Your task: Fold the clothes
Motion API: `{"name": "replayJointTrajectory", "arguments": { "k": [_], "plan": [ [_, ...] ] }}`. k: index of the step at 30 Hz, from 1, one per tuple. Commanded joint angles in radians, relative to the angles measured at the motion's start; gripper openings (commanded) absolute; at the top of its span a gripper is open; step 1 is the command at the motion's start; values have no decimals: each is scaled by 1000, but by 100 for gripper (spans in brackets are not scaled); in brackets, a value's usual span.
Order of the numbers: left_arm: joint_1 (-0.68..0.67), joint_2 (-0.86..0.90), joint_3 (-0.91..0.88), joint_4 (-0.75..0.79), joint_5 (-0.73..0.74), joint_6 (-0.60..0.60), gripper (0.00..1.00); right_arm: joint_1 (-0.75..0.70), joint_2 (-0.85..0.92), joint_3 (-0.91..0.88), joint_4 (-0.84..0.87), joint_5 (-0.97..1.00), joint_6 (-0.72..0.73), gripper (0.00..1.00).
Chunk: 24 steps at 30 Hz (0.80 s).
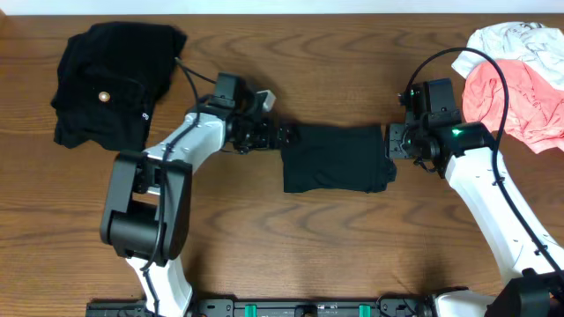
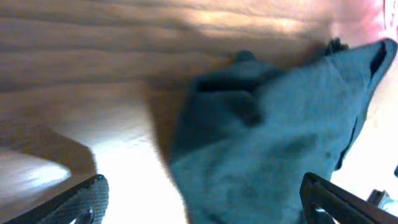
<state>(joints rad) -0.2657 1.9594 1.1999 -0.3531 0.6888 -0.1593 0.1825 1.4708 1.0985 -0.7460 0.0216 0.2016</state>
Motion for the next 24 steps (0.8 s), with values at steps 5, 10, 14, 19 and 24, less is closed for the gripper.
{"name": "replayJointTrajectory", "arguments": {
  "k": [5, 10, 14, 19, 24],
  "plan": [
    [-31, 64, -5, 0, 52, 1, 98, -6, -5, 13, -4, -4, 0, 55],
    [-29, 66, -5, -2, 88, -37, 98, -6, -5, 13, -5, -4, 0, 55],
    [-47, 67, -5, -3, 188, -41, 98, -6, -5, 13, -5, -4, 0, 55],
    [-96, 75, -5, -4, 189, -64, 98, -6, -5, 13, -6, -4, 0, 55],
    [-118, 123, -5, 21, 161, -153, 97, -6, -5, 13, -6, -4, 0, 55]
  ]
}}
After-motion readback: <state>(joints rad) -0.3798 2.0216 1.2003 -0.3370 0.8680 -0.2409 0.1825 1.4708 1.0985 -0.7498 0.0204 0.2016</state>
